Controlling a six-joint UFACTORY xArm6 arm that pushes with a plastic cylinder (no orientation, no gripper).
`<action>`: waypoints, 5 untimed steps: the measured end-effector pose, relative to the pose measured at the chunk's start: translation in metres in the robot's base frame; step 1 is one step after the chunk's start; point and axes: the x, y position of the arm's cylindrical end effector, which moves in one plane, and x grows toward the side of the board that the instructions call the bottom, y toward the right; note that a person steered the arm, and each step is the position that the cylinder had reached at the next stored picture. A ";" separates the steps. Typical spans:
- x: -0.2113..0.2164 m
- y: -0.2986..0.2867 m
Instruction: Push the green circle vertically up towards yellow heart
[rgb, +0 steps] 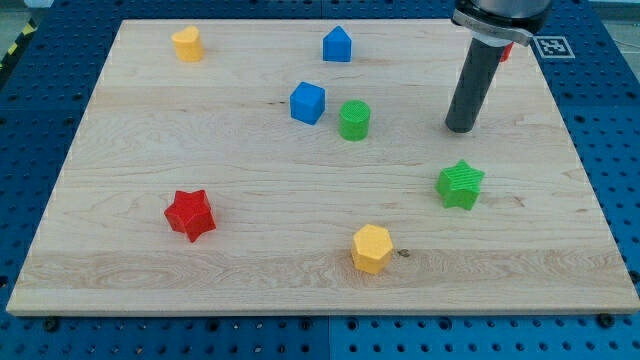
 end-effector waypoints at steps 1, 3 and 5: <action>-0.003 -0.028; -0.013 -0.082; 0.000 -0.105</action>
